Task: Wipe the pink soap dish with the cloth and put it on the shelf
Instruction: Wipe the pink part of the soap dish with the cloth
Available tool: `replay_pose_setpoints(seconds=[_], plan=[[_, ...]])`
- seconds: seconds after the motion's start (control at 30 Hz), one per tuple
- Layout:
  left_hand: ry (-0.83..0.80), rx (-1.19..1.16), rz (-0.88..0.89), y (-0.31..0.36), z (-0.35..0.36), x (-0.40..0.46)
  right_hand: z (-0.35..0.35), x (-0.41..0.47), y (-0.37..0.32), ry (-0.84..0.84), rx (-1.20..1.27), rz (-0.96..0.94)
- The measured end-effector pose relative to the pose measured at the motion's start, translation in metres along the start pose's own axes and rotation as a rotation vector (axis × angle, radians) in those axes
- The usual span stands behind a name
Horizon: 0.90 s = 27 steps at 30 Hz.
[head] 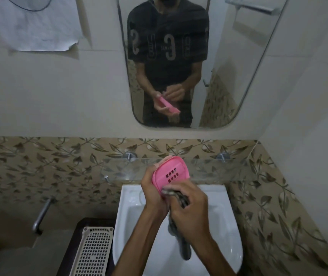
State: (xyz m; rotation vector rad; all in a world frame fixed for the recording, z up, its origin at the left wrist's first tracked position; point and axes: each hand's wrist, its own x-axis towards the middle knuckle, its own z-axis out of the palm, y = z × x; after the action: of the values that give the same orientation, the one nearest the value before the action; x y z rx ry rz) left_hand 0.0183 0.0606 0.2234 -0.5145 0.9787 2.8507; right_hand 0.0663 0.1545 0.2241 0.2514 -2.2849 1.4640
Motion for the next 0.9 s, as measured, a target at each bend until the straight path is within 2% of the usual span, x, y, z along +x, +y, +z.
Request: replay_pose_setpoints(seconds=[0.1, 0.2, 0.3, 0.43, 0.67, 0.77, 0.9], plan=[[-0.040, -0.050, 0.035, 0.003, 0.003, 0.000, 0.004, 0.010, -0.011, -0.025, 0.025, -0.129], [-0.096, -0.105, 0.039, -0.003, 0.007, -0.003, 0.005, 0.032, -0.012, 0.010, -0.051, -0.175], [-0.081, -0.128, 0.044, -0.006, 0.006, -0.008, 0.001, 0.052, -0.003, 0.041, -0.146, -0.124], [-0.082, -0.008, 0.057, 0.001, -0.003, -0.009, -0.014, 0.062, 0.015, 0.093, -0.227, -0.014], [-0.024, 0.024, 0.087, -0.001, -0.003, -0.008, -0.017, 0.024, 0.016, 0.094, -0.195, 0.144], [-0.003, -0.010, 0.065, -0.001, 0.003, -0.006, -0.011, 0.007, 0.005, 0.032, -0.137, 0.135], [0.021, -0.032, 0.027, -0.002, 0.005, -0.003, 0.000, -0.002, -0.012, -0.015, -0.071, 0.020]])
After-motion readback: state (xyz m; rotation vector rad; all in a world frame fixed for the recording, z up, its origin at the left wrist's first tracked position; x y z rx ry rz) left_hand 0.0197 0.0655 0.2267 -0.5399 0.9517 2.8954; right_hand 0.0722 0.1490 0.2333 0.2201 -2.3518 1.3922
